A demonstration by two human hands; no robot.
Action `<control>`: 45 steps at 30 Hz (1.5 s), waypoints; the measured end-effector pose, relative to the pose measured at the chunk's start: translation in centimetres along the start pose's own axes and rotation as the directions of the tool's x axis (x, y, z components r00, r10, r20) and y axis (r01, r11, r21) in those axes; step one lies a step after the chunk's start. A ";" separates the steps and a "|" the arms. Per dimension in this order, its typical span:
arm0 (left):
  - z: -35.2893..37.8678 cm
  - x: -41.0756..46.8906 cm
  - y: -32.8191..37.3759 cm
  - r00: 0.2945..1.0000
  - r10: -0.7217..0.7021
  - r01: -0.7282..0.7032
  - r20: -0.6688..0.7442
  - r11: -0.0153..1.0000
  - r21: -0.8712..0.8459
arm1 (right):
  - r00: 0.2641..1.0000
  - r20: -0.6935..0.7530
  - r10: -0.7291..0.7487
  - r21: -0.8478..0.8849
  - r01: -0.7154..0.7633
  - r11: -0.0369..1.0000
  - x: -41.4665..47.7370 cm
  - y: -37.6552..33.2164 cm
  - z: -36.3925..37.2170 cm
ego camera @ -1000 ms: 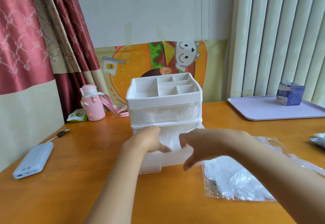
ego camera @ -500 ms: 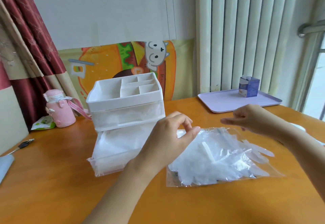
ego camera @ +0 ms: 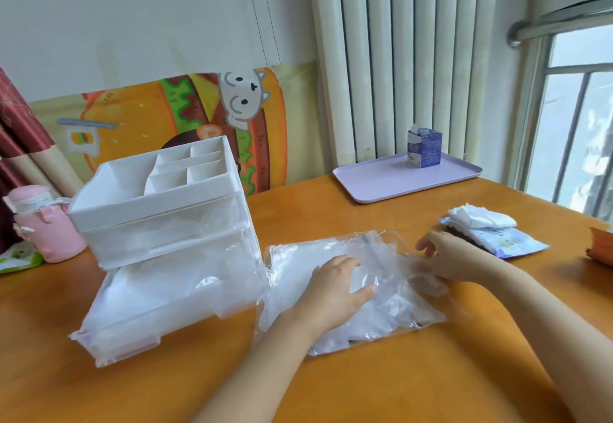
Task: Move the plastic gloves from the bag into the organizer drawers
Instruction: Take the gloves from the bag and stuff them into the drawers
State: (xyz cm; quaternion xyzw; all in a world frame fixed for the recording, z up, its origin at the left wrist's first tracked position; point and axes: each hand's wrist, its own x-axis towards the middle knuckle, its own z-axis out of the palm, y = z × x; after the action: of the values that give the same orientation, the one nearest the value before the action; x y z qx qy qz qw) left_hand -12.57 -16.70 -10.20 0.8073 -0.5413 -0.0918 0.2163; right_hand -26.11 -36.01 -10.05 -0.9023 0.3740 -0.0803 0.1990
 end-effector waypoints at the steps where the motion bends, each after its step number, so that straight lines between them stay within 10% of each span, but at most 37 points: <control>1: 0.4 0.1 -0.1 1.000 -0.009 0.010 -0.011 1.000 0.025 | 1.000 0.017 -0.005 -0.020 0.005 1.000 0.1 0.1 0.1; 10: 2.3 -0.1 -2.9 0.994 -0.110 0.109 0.012 0.991 0.084 | 0.974 -0.228 -0.001 0.231 0.055 0.971 -0.5 -0.9 -0.4; 14: 2.2 -0.3 -3.1 0.991 -0.130 0.130 0.007 0.991 0.037 | 0.979 -0.199 0.044 0.855 0.152 0.496 -2.3 -3.5 -2.7; 18: 1.4 -0.1 -2.4 0.991 -0.132 0.132 0.008 0.989 -0.069 | 0.982 -0.094 -0.166 0.995 0.100 0.023 -4.7 -5.3 -5.0; 26: -2.6 -0.3 0.2 0.993 0.120 -0.057 0.006 0.522 -0.851 | 0.884 0.018 -0.468 0.952 -0.158 -0.261 -7.2 -6.5 -6.1; 32: -3.2 -1.2 1.1 0.853 0.446 0.260 0.273 0.091 -0.961 | 0.843 0.023 -0.538 0.955 -0.178 -0.238 -6.2 -6.1 -5.1; 36: -3.7 -1.4 1.7 0.868 0.386 0.361 0.313 -0.056 -0.931 | 0.870 0.062 -0.489 0.956 -0.193 -0.222 -5.3 -5.6 -4.6; 42: -6.8 -2.1 2.1 0.963 0.179 0.230 0.204 -0.146 -0.962 | 0.917 0.065 -0.393 0.986 -0.121 -0.117 -6.0 -6.1 -4.9; 45: -8.8 -3.3 1.4 0.989 0.098 0.113 0.112 -0.005 -0.994 | 0.955 0.078 -0.286 0.989 -0.111 -0.100 -6.7 -7.6 -4.4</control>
State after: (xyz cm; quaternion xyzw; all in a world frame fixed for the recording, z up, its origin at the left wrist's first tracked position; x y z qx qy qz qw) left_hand -11.72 -11.91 -2.03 0.4087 -0.3264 -0.5094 0.6833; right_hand -27.22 -27.70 -2.82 -0.4819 0.0995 -0.2210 0.8421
